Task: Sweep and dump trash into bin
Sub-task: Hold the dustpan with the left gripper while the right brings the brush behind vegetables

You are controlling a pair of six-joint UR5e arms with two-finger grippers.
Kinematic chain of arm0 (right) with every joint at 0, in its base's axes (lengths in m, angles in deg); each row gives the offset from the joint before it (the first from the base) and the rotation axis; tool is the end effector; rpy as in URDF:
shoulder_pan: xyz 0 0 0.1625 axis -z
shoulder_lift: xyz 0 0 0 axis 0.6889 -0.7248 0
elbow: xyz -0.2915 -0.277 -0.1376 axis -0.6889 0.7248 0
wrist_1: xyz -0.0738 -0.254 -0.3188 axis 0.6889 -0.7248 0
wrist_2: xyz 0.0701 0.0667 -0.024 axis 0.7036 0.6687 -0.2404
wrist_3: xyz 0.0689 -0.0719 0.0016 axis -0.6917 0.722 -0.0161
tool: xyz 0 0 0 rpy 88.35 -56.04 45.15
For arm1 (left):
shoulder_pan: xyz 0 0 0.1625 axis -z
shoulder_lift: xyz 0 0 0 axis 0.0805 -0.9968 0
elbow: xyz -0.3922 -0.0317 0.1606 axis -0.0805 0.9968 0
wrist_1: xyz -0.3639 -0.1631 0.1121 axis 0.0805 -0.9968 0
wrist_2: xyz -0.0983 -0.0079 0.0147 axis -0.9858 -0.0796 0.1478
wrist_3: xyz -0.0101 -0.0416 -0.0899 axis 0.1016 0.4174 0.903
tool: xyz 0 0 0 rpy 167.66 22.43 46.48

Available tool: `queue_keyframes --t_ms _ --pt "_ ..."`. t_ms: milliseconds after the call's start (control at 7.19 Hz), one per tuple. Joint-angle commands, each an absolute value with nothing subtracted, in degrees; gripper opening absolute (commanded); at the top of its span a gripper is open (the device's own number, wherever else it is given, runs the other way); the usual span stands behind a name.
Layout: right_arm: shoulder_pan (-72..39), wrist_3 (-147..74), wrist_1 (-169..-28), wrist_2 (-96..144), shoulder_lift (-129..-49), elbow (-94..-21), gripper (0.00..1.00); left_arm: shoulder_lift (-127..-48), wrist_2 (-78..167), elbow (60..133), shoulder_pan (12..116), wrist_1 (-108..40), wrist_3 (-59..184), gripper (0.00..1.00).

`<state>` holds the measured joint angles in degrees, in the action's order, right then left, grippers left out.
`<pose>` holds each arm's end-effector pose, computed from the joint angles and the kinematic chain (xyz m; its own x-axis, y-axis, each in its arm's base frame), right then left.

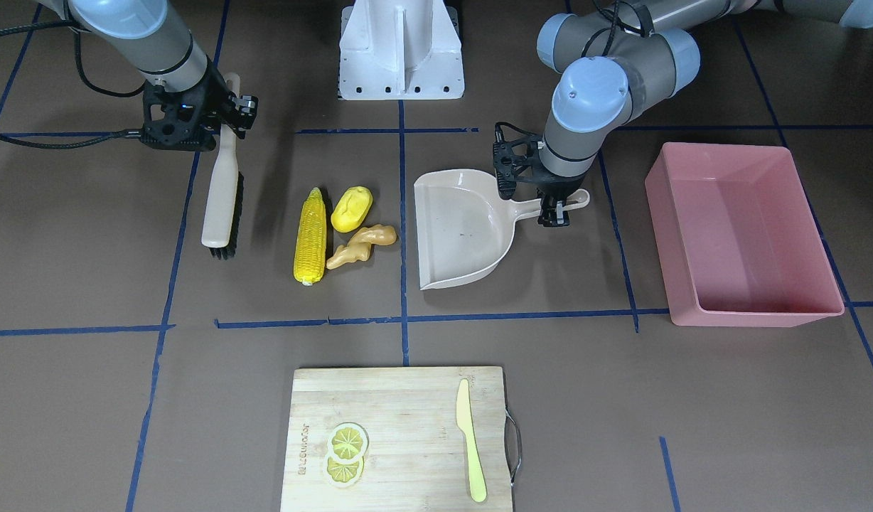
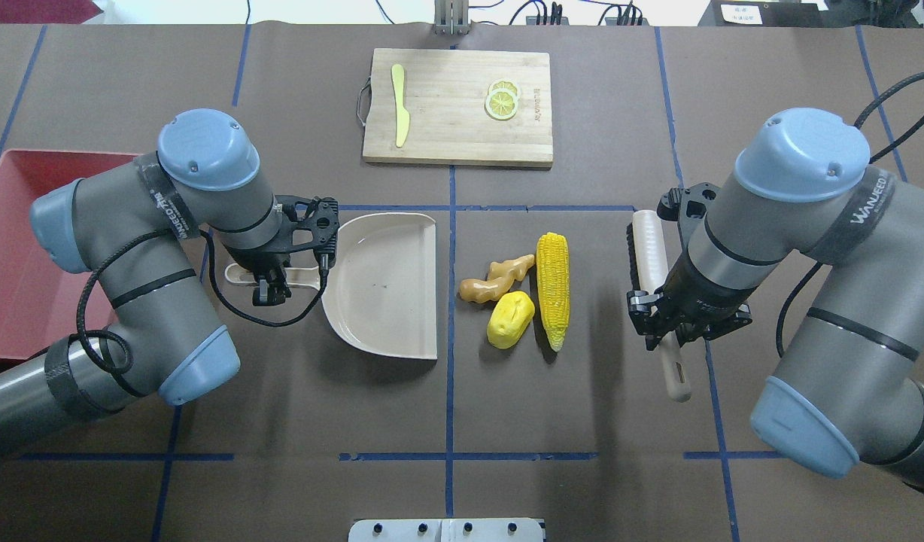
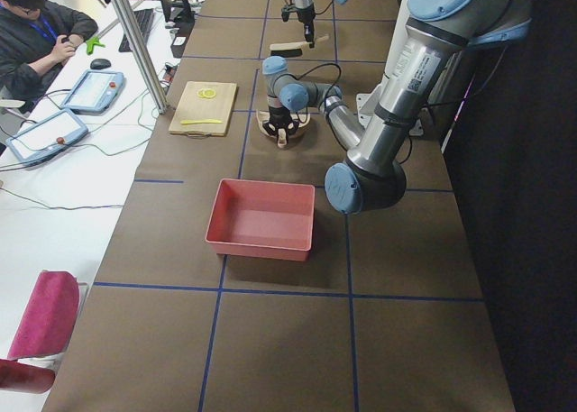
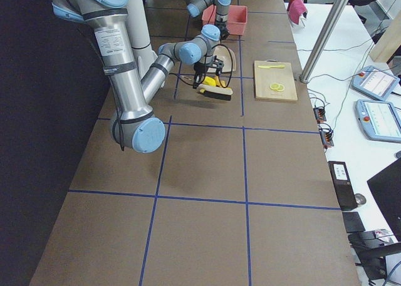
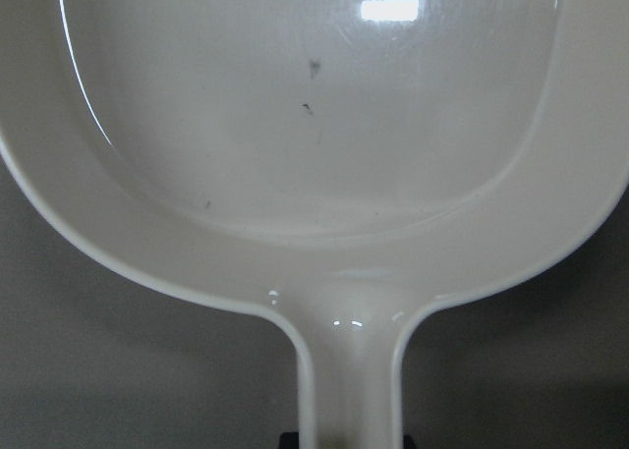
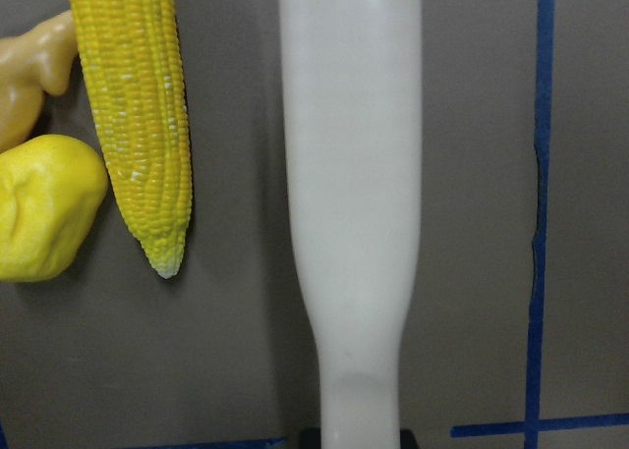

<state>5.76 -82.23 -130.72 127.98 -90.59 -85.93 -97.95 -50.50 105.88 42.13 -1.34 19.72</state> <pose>-0.3609 -0.3724 0.2843 0.7158 0.0837 0.6932 0.0992 0.9705 -0.2197 0.4570 -0.4630 0.2946 0.0017 0.9976 -0.0693 -0.7470 0.0473 0.6631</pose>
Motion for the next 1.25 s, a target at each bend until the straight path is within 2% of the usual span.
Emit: queue_keyframes --t_ms 0,417,695,1112 --pt "7.25 -82.18 -131.23 126.29 -90.69 -84.76 0.00 -99.78 -50.27 105.01 41.10 -0.20 21.47 0.00" --pt "11.01 -82.18 -131.32 122.00 -89.38 -81.86 0.00 -99.88 -49.39 104.83 40.83 -0.20 21.93 0.00" --pt "12.43 -82.09 -130.88 120.57 -84.74 -75.72 0.00 -99.96 -49.39 104.91 40.74 -0.20 22.01 0.00" --pt "14.45 -82.36 -129.31 120.57 -81.82 -72.72 0.00 -100.05 -47.45 104.74 38.73 0.67 22.54 0.00"
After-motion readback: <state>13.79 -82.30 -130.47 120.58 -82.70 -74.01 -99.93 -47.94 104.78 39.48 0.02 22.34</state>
